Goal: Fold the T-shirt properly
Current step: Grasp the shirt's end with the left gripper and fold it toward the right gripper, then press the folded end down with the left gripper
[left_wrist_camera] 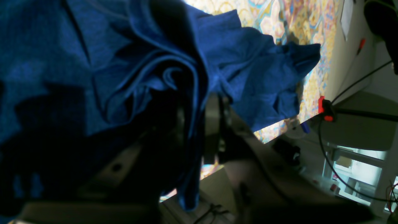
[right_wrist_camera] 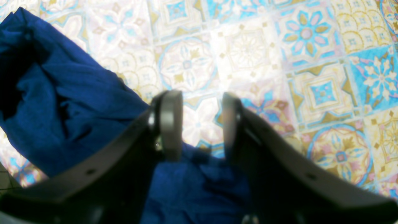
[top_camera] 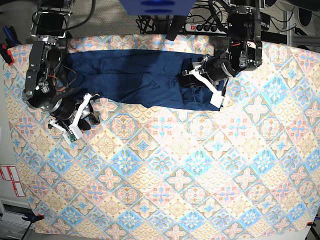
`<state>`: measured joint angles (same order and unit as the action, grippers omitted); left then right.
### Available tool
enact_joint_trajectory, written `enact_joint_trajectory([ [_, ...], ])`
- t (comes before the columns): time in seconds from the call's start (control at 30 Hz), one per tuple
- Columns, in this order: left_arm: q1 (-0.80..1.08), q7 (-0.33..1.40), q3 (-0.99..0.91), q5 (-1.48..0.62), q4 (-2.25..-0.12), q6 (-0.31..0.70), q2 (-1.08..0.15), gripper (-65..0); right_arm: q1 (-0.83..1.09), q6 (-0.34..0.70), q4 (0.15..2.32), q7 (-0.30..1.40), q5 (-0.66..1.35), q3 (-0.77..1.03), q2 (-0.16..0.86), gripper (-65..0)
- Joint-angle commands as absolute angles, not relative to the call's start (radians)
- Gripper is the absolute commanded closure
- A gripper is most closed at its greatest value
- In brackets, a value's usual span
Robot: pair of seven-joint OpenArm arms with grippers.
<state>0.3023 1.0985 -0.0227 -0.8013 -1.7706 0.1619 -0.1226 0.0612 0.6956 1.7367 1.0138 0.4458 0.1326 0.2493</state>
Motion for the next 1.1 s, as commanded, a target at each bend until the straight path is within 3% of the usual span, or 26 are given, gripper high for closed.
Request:
enact_joint_trajectory([
  [0.0, 0.297, 1.087, -0.024, -0.822, -1.790, 0.171, -0.127, -7.7, 0.045, 0.698, 1.756, 0.992, 0.458, 0.137, 0.260, -20.0],
  [0.33, 0.315, 1.089, -0.024, -0.823, -1.794, 0.171, -0.166, -22.5, 0.045, 0.698, 1.756, 0.992, 0.458, 0.139, 0.260, -20.0],
  [0.57, 0.348, 1.090, -0.147, -0.832, -1.888, 0.174, -0.194, -23.8, 0.042, 0.698, 1.756, 0.992, 0.458, 0.139, 0.260, -20.0],
  [0.87, 0.378, 1.179, -0.346, -1.020, -1.894, 0.177, -0.199, -23.8, 0.045, 0.698, 1.753, 0.992, 0.456, 0.139, 0.260, -20.0],
  [1.07, 0.374, 1.224, -0.360, -1.098, -1.893, 0.177, -0.191, -23.8, 0.045, 0.698, 1.748, 0.989, 0.456, 0.136, 0.260, -20.0],
])
